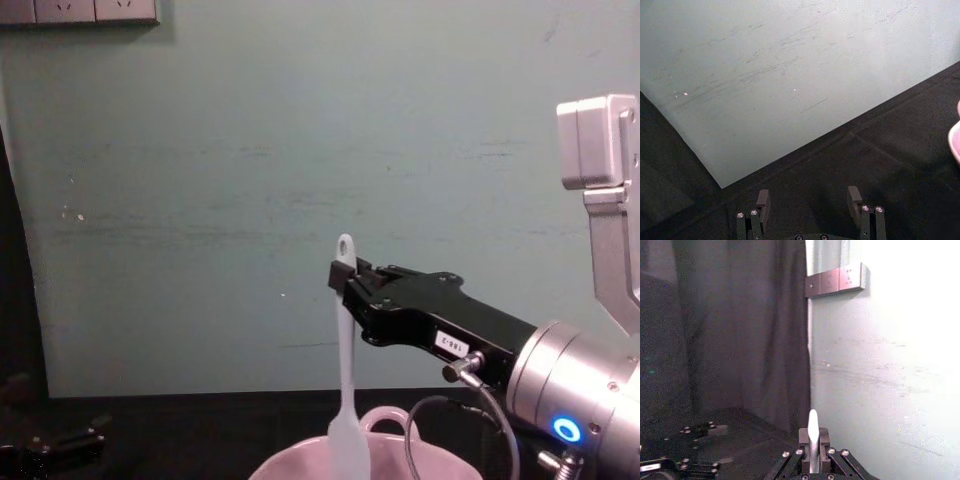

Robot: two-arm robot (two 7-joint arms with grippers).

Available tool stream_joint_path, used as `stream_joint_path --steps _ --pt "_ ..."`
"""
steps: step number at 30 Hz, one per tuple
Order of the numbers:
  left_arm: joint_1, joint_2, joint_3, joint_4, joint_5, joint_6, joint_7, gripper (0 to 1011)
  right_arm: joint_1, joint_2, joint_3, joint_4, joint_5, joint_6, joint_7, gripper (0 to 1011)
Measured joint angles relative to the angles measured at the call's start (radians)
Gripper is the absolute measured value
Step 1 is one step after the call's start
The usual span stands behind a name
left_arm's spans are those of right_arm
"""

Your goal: Use the one hand to pick up the spoon and stir the clear water in the bowl.

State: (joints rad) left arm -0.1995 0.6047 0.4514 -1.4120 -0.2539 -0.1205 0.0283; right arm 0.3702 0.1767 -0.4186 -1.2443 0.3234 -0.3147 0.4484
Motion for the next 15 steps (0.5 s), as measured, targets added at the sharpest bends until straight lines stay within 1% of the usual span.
stream_joint_path --steps 4,7,13,14,15 --pt "0.0 0.0 0.0 0.0 0.0 0.0 0.0 1011 0.001 -0.001 0.014 0.006 -0.023 -0.013 -0.016 114" --pt "0.0 0.0 0.0 0.0 0.0 0.0 0.0 1011 -0.006 0.01 0.024 -0.007 -0.034 -0.006 -0.02 114" --pt "0.0 0.0 0.0 0.0 0.0 0.0 0.0 1011 -0.039 0.055 0.043 -0.072 -0.029 0.041 0.001 114" --pt "0.0 0.0 0.0 0.0 0.0 0.0 0.0 1011 -0.052 0.068 0.047 -0.092 -0.022 0.053 0.01 114" --pt "0.0 0.0 0.0 0.0 0.0 0.0 0.0 1011 -0.052 0.068 0.047 -0.092 -0.022 0.053 0.01 114"
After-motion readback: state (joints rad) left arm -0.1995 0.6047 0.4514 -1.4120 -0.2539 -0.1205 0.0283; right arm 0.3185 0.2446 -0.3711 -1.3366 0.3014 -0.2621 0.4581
